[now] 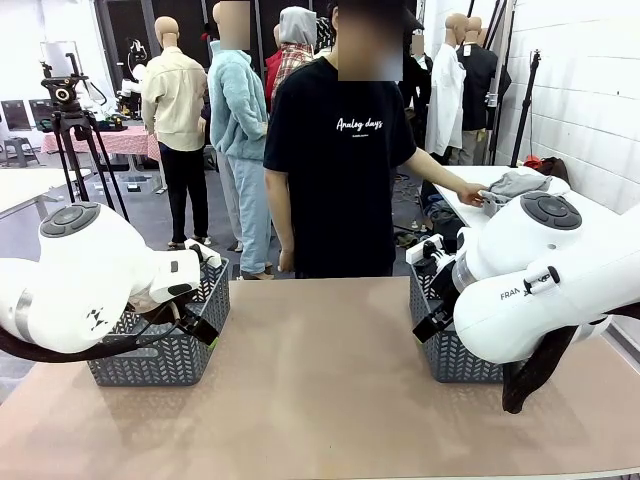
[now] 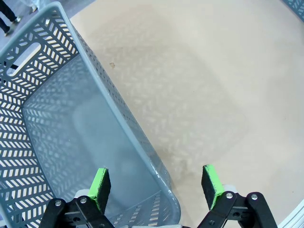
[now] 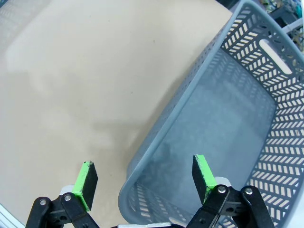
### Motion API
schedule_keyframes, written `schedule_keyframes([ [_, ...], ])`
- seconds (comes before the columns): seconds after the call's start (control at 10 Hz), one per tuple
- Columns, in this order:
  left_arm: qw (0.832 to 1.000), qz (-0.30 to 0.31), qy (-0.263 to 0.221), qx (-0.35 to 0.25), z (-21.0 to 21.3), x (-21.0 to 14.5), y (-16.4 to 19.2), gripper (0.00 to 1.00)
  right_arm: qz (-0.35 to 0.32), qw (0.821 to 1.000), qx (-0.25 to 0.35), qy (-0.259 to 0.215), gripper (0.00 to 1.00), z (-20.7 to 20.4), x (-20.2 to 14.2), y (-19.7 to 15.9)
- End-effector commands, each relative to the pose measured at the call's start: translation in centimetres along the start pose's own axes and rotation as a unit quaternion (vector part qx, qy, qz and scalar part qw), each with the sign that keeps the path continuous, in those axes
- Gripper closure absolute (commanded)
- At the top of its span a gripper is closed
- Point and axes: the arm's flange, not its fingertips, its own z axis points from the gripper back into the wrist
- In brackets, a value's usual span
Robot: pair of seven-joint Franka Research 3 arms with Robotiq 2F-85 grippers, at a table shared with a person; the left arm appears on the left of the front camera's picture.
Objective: Sort the tops and bottoms.
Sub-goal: Lift clothes from the center of the table with your left hand.
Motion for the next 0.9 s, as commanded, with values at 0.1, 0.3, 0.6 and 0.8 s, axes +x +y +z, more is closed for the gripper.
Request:
schedule_keyframes([
  [0.1,1.0,0.003,0.0,0.0,0.0,-0.06,0.22,0.0,0.0,1.0,0.0,0.0,0.0,-0.01,-0.01,0.01],
  [0.3,1.0,0.003,0.0,0.0,0.0,-0.06,0.22,0.0,0.0,1.0,0.0,0.0,0.0,-0.01,-0.01,0.01],
  [0.6,1.0,0.003,0.0,0.0,0.0,-0.06,0.22,0.0,0.0,1.0,0.0,0.0,0.0,-0.01,-0.01,0.01],
  [0.8,1.0,0.003,0.0,0.0,0.0,-0.06,0.22,0.0,0.0,1.0,0.0,0.0,0.0,-0.01,-0.01,0.01],
])
